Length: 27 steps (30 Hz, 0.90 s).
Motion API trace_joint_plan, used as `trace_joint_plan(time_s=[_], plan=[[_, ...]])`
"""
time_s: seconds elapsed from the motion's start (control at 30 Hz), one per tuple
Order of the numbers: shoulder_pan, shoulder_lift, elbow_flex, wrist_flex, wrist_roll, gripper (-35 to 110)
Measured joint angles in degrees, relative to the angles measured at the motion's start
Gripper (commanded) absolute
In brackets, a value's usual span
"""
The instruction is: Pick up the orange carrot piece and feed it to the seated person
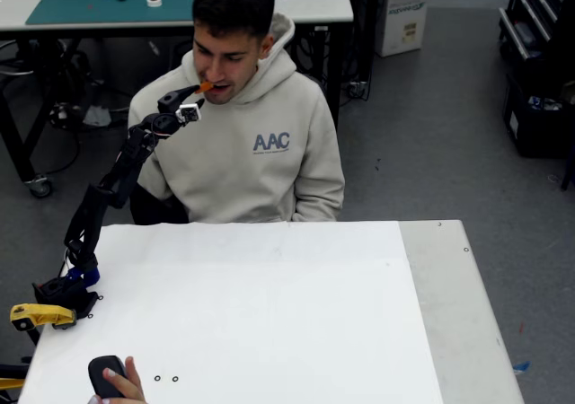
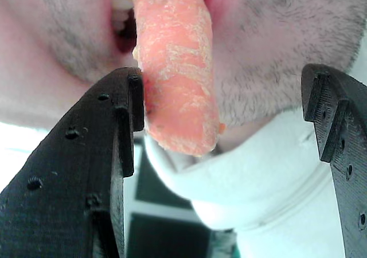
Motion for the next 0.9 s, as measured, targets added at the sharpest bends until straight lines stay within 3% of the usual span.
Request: trace_joint_plan(time_s=[0.77, 0.9], plan=[[7.5, -0.1, 0.1, 0.4, 0.0, 21], [9.2, -0.1, 0.1, 0.4, 0.0, 15]])
